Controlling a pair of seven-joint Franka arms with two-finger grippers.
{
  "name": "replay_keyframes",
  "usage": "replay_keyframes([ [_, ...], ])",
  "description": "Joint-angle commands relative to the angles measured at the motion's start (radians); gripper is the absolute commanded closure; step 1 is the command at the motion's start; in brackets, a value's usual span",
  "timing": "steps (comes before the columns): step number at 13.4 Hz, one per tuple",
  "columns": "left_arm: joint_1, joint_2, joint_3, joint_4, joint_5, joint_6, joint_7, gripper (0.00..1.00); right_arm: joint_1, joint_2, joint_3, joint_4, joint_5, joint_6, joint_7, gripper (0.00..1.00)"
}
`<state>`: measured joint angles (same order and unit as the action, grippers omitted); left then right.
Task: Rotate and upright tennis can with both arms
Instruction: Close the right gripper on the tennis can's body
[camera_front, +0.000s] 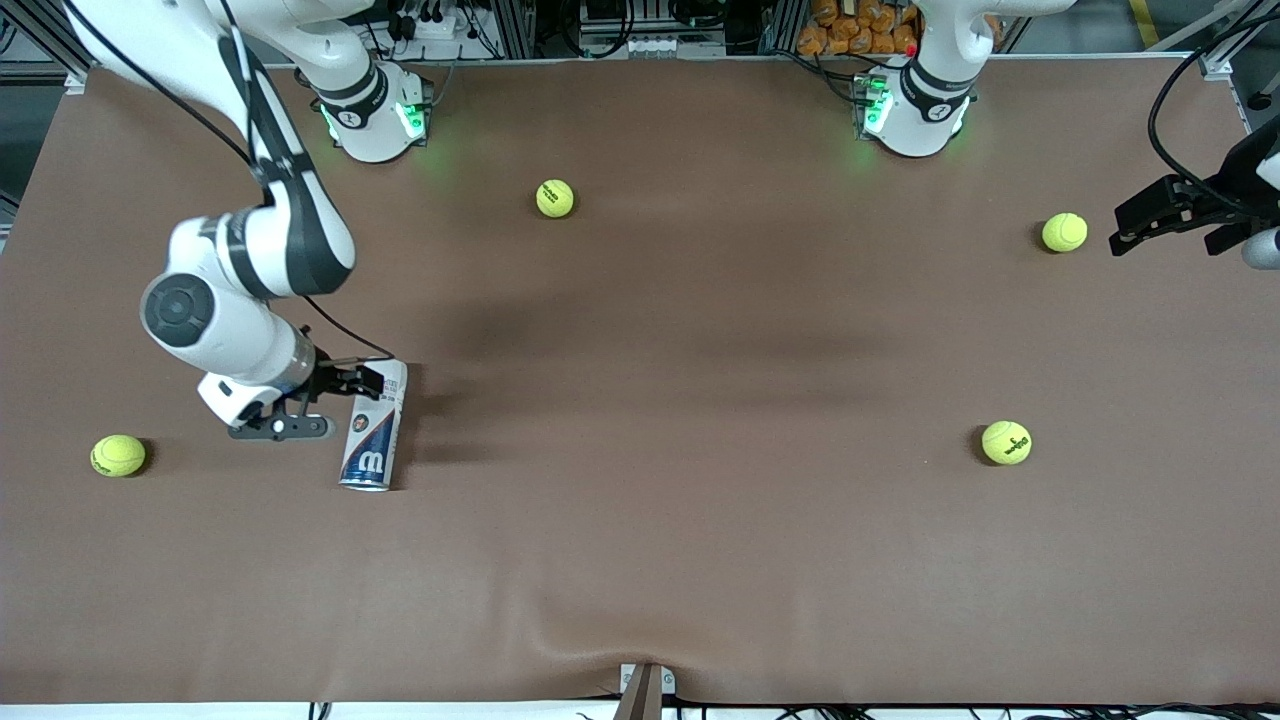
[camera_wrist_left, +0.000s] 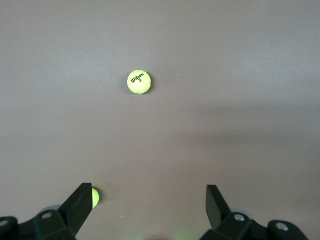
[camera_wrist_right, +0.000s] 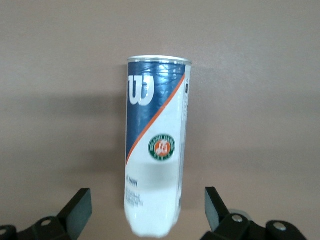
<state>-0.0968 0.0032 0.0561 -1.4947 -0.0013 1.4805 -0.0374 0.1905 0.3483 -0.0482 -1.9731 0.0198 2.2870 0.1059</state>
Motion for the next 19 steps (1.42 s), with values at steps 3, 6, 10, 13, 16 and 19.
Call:
replay_keyframes([
  [3,0.002,-0.003,-0.001,0.002,0.006,-0.006,0.018,0.0,0.004,0.09,-0.004,-0.009,-0.032,0.12,0.012,0.0],
  [6,0.002,-0.003,-0.001,0.002,0.006,-0.008,0.018,0.0,0.012,0.138,-0.004,-0.009,-0.034,0.176,0.012,0.0],
  [10,0.002,-0.002,-0.001,0.002,0.006,-0.006,0.018,0.0,0.003,0.199,-0.006,-0.007,-0.057,0.244,0.011,0.0],
  [13,0.0,-0.002,-0.001,0.002,0.006,-0.008,0.019,0.0,0.009,0.218,-0.006,0.025,-0.058,0.235,0.002,0.25],
  [16,0.0,0.0,-0.001,0.002,0.004,-0.008,0.019,0.0,0.047,0.21,-0.004,0.101,-0.092,0.148,-0.003,0.36],
  [19,0.0,0.003,-0.001,0.002,0.004,-0.008,0.019,0.0,0.18,0.209,-0.002,0.271,-0.17,-0.035,-0.005,0.38],
])
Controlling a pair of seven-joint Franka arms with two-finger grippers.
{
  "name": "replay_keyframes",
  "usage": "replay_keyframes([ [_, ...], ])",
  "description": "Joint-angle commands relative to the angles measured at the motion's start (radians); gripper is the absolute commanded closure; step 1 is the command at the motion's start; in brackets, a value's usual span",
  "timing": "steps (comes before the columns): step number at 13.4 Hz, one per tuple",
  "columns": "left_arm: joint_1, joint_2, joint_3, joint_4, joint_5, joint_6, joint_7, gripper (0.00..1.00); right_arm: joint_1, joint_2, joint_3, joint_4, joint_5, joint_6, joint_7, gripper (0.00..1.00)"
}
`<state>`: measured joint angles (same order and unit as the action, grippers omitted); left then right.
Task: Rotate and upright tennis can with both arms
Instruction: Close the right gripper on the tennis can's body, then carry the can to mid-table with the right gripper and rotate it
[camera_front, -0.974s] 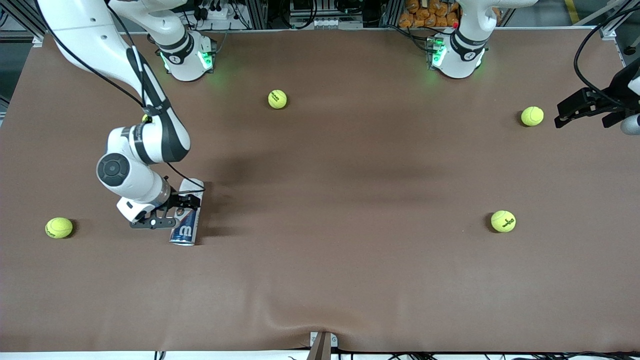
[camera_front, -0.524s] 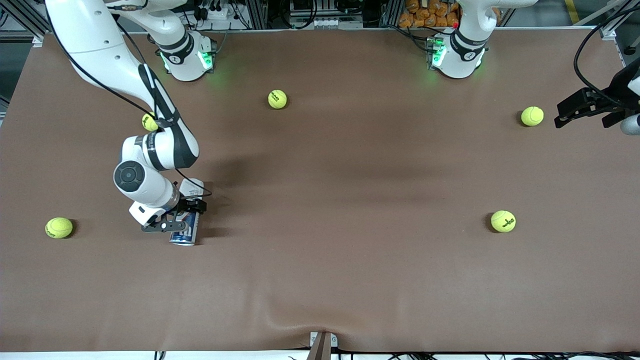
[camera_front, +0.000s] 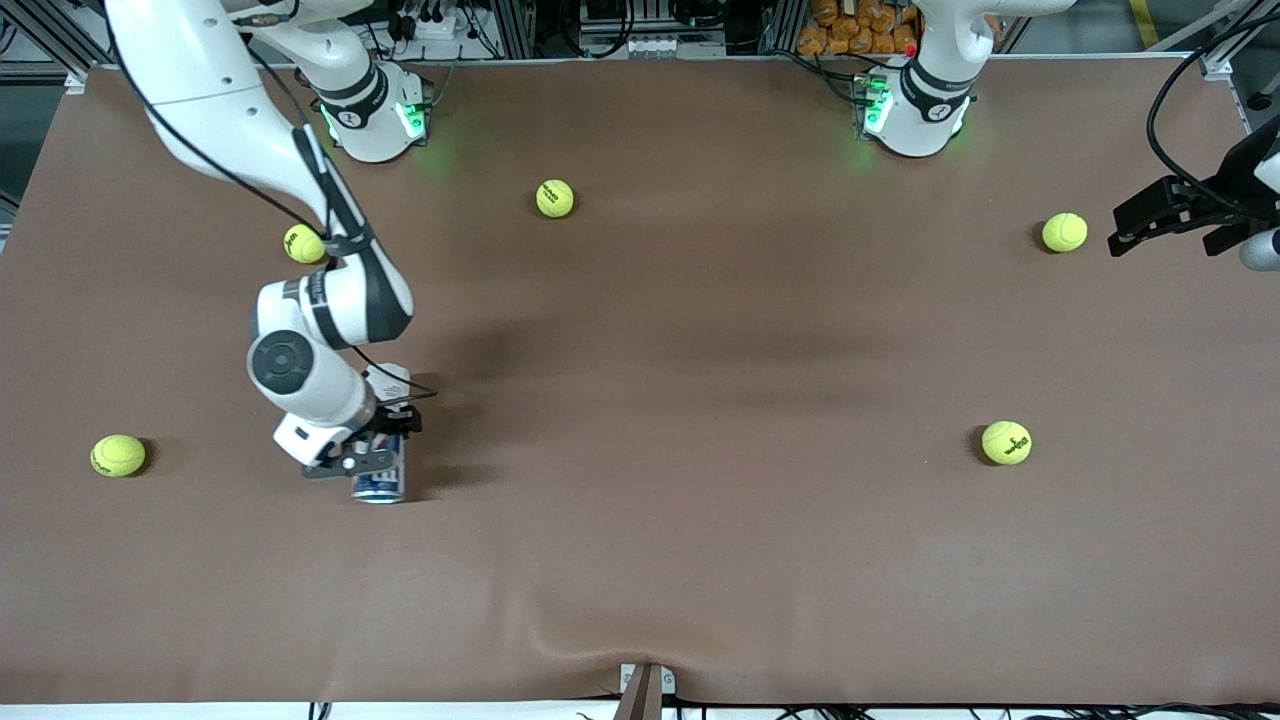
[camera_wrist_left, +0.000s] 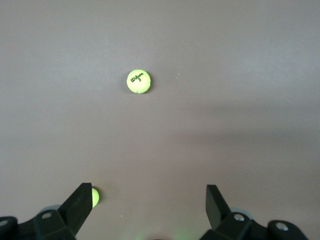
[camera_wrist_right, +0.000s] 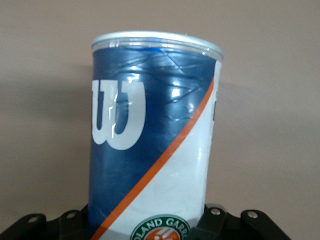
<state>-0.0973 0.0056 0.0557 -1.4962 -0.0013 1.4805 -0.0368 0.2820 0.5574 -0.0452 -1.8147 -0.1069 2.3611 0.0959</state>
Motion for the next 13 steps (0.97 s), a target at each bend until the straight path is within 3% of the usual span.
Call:
replay_keyframes([
  [1,0.001,0.002,0.0,0.004,0.004,-0.006,0.017,0.0,0.158,0.007,-0.005,0.189,-0.047,-0.168,0.007,0.38],
  [4,0.001,0.004,0.0,0.004,0.004,-0.006,0.017,0.0,0.328,0.041,-0.004,0.252,-0.05,-0.171,-0.028,0.38],
  [7,0.001,0.007,-0.002,-0.004,0.001,-0.008,0.017,0.0,0.501,0.104,-0.004,0.304,-0.181,-0.116,-0.152,0.38],
  [9,0.002,0.007,0.0,-0.007,0.0,-0.008,0.017,0.0,0.545,0.127,-0.004,0.308,-0.246,-0.038,-0.275,0.38],
  [13,0.002,0.01,0.0,-0.013,-0.025,-0.008,0.017,0.0,0.571,0.186,-0.001,0.302,-0.241,0.15,-0.695,0.38],
])
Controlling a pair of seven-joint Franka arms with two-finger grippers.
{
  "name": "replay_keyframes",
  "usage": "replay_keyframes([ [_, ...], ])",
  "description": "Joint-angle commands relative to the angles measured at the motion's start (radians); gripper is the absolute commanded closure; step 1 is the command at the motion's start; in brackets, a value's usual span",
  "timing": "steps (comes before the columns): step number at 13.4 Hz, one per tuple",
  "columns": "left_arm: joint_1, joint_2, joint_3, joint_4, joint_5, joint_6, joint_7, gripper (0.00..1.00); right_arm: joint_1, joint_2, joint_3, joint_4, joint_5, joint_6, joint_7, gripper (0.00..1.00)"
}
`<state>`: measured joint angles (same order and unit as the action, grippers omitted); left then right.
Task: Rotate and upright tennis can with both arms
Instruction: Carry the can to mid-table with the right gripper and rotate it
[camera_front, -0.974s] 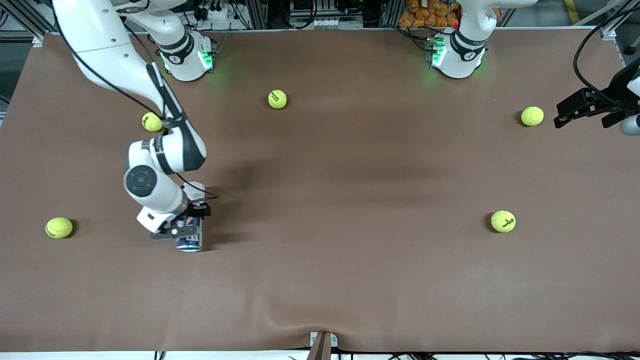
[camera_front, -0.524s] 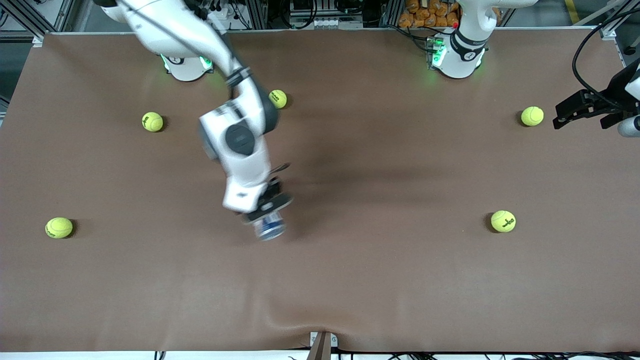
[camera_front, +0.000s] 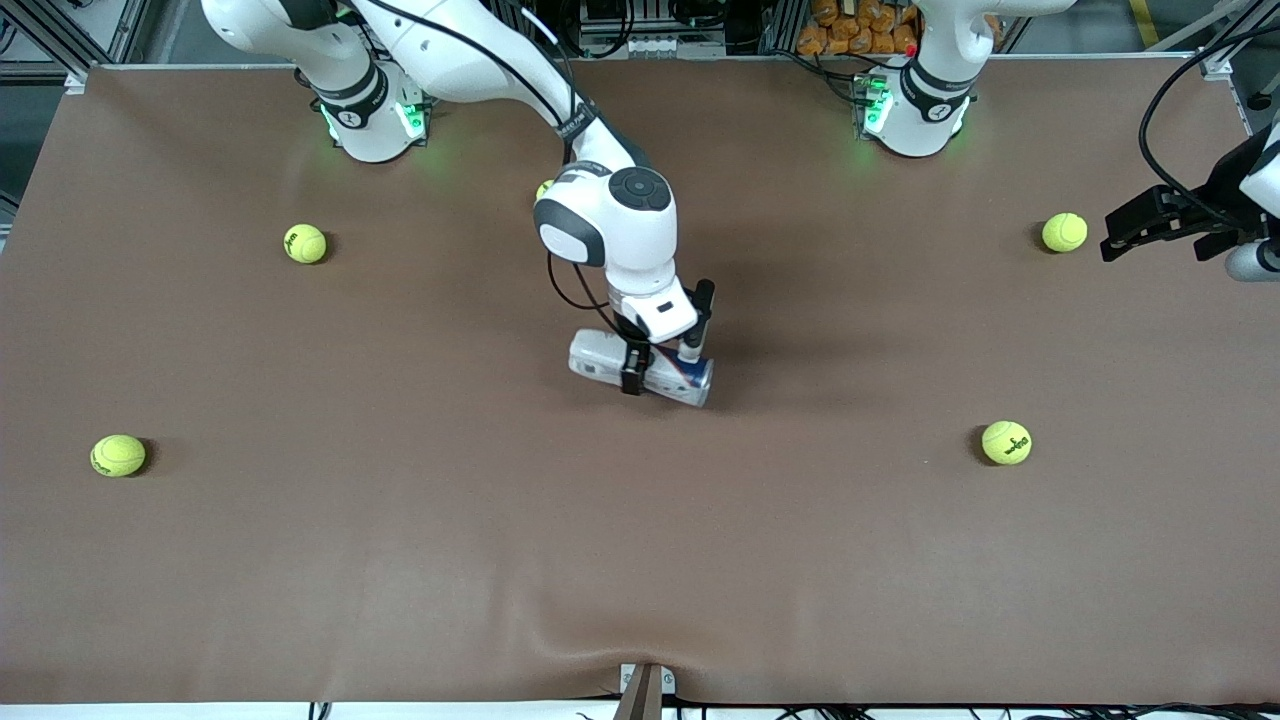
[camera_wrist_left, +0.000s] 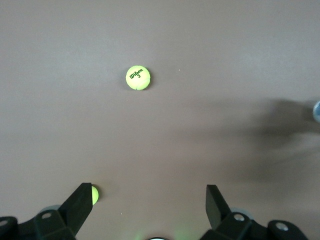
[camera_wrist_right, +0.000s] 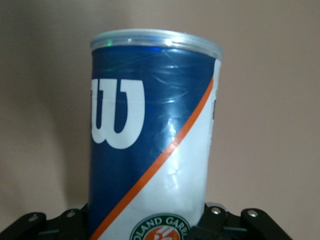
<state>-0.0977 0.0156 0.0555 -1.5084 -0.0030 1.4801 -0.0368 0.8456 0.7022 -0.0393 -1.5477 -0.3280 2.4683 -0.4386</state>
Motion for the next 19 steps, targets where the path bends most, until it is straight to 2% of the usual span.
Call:
replay_keyframes([
  [1,0.003,0.003,0.0,-0.01,-0.035,-0.007,0.017,0.0,0.013,0.054,-0.007,0.035,-0.017,0.046,-0.207,0.37],
  [4,0.004,0.007,0.0,-0.03,-0.069,-0.007,0.017,0.0,0.027,0.08,0.001,0.022,-0.013,0.058,-0.216,0.34],
  [5,0.003,0.007,0.001,-0.038,-0.077,-0.007,0.017,0.0,0.027,0.085,0.001,0.015,-0.007,0.066,-0.215,0.29],
  [6,0.003,0.01,0.0,-0.045,-0.081,-0.007,0.017,0.0,0.026,0.089,0.001,0.015,0.003,0.066,-0.213,0.08],
  [7,0.003,0.017,0.0,-0.05,-0.081,-0.007,0.018,0.0,0.027,0.089,-0.001,0.014,0.006,0.064,-0.21,0.0],
  [9,0.001,0.024,0.0,-0.065,-0.083,-0.006,0.018,0.0,0.029,0.082,-0.001,0.017,0.006,0.047,-0.212,0.0],
  [11,0.004,0.029,0.0,-0.084,-0.132,-0.006,0.015,0.0,0.026,0.062,0.002,0.017,0.006,0.026,-0.212,0.0],
  [16,0.001,0.066,0.0,-0.099,-0.234,-0.004,0.017,0.0,0.007,-0.186,0.0,0.029,0.044,-0.266,-0.209,0.0],
  [19,0.004,0.11,0.0,-0.125,-0.342,0.031,0.017,0.0,-0.089,-0.34,-0.011,0.113,0.038,-0.537,-0.206,0.0],
])
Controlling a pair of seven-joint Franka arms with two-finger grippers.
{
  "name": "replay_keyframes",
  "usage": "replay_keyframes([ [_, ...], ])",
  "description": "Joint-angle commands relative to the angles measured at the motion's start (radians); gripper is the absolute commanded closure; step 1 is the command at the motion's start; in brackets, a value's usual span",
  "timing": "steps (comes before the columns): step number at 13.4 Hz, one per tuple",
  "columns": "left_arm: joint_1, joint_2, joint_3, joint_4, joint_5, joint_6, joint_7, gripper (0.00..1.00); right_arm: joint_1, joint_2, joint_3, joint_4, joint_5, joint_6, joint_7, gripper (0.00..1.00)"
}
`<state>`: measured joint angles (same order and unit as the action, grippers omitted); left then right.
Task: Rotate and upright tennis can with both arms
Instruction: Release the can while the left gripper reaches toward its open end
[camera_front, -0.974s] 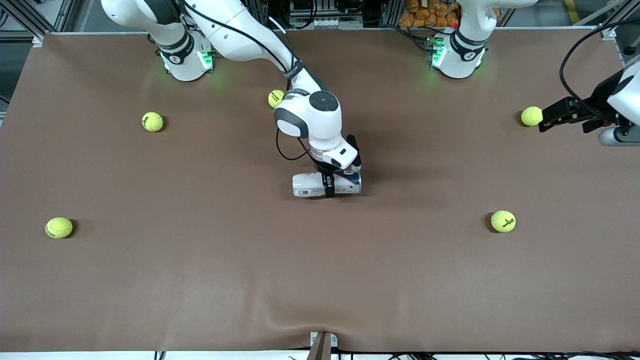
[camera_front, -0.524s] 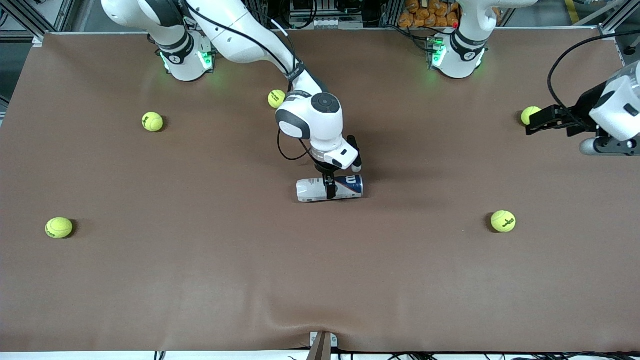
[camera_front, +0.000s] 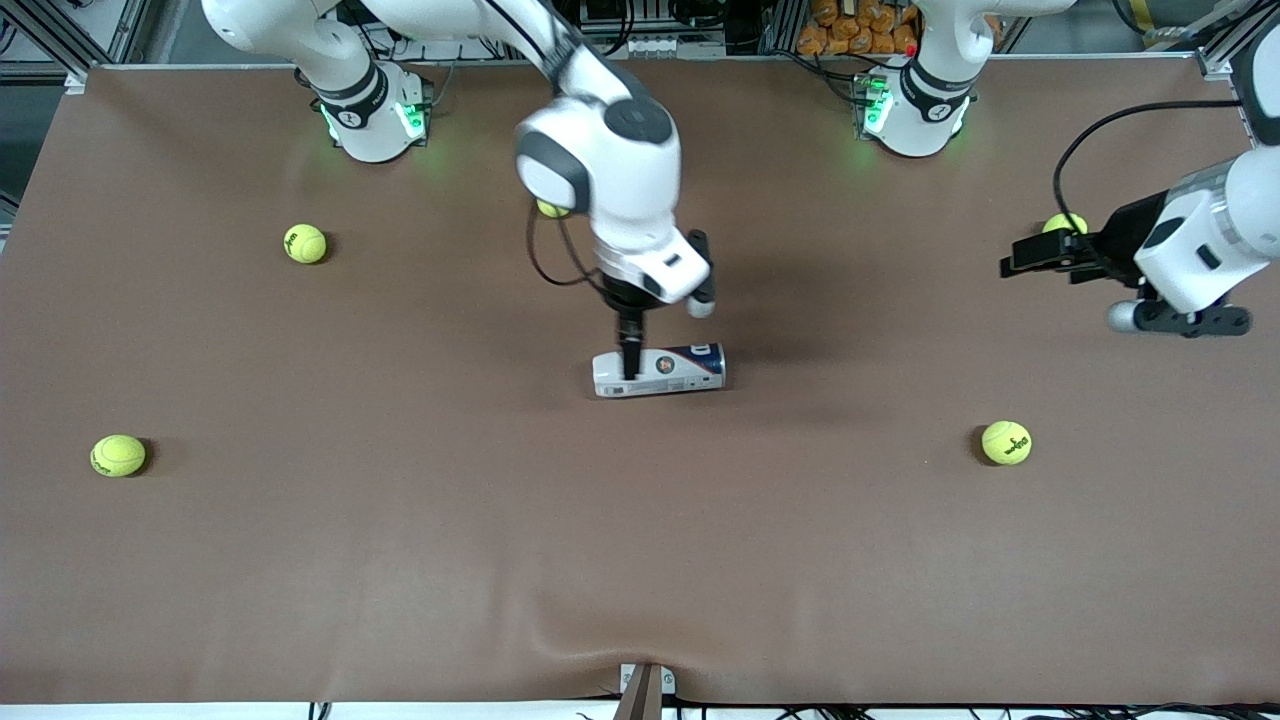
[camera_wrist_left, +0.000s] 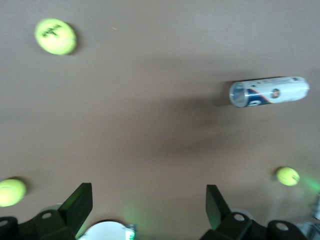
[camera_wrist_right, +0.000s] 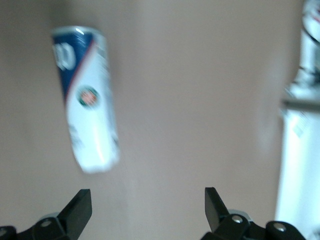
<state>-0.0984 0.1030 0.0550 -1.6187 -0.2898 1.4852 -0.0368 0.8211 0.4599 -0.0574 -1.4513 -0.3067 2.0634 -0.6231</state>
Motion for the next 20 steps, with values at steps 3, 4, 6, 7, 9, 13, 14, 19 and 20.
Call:
replay_keyframes([
  [3,0.005,0.082,0.0,-0.026,-0.153,0.065,0.021,0.0,-0.215,-0.134,0.004,0.179,0.008,-0.406,-0.024,0.0],
  [4,0.005,0.111,0.0,-0.027,-0.179,0.075,0.035,0.0,-0.277,-0.167,0.005,0.183,0.009,-0.425,-0.021,0.0],
  [6,0.012,0.171,0.0,-0.029,-0.26,0.079,0.122,0.0,-0.382,-0.252,0.008,0.174,0.014,-0.449,0.028,0.0],
  [7,0.022,0.188,0.0,-0.041,-0.306,0.084,0.139,0.0,-0.42,-0.276,0.01,0.174,0.014,-0.482,0.096,0.0],
  [9,0.022,0.173,-0.004,-0.13,-0.347,0.192,0.23,0.0,-0.486,-0.312,0.011,0.17,0.032,-0.54,0.263,0.0],
  [13,0.008,0.182,-0.011,-0.219,-0.48,0.28,0.303,0.0,-0.615,-0.354,0.01,0.129,0.173,-0.588,0.511,0.0],
  [14,0.002,0.187,-0.024,-0.26,-0.509,0.341,0.371,0.0,-0.643,-0.369,0.01,0.093,0.193,-0.586,0.531,0.0],
  [19,0.003,0.241,-0.055,-0.365,-0.689,0.435,0.573,0.0,-0.806,-0.475,0.01,-0.116,0.297,-0.547,0.549,0.0],
  [20,0.002,0.256,-0.066,-0.386,-0.719,0.466,0.625,0.0,-0.81,-0.518,0.01,-0.183,0.297,-0.505,0.551,0.0],
])
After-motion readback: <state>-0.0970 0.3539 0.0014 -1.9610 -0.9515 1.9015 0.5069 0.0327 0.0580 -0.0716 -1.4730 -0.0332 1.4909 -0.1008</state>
